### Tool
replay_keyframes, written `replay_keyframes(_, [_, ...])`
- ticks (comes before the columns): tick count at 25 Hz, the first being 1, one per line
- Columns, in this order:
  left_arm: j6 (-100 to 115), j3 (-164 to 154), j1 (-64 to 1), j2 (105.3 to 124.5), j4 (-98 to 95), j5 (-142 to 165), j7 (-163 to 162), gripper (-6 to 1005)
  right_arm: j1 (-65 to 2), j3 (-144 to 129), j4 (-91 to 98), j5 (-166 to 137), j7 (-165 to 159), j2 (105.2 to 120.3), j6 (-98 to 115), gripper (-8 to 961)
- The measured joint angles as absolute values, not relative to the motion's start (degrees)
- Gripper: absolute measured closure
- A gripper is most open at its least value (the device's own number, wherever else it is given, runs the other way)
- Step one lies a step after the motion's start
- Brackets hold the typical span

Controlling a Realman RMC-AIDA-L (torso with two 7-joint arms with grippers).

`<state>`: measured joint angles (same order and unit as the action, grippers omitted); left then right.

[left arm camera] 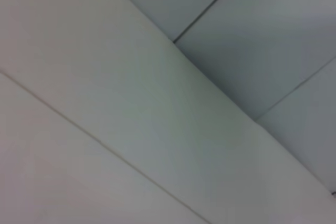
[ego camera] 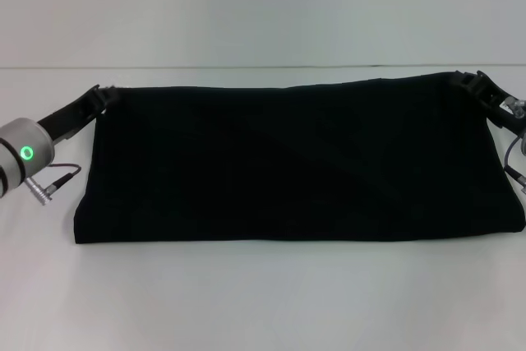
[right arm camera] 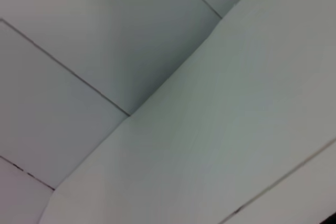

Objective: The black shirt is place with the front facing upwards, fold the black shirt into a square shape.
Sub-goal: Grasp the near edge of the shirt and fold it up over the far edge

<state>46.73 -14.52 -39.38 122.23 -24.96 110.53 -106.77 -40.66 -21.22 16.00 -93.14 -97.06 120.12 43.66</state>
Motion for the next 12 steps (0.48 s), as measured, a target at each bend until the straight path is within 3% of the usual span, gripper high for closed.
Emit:
replay_keyframes(10, [46.40, -14.50, -39.70, 123.01, -22.52, 100.58, -96.66, 822, -41.26, -20.77, 13.03, -84.90, -84.39, 120.18, 42.80, 711])
replay_keyframes(12, [46.35, -14.50, -39.72, 123.05, -22.24, 100.42, -96.62, 788, -41.45, -20.68, 12.77, -84.48, -84.73, 120.17, 41.45, 615])
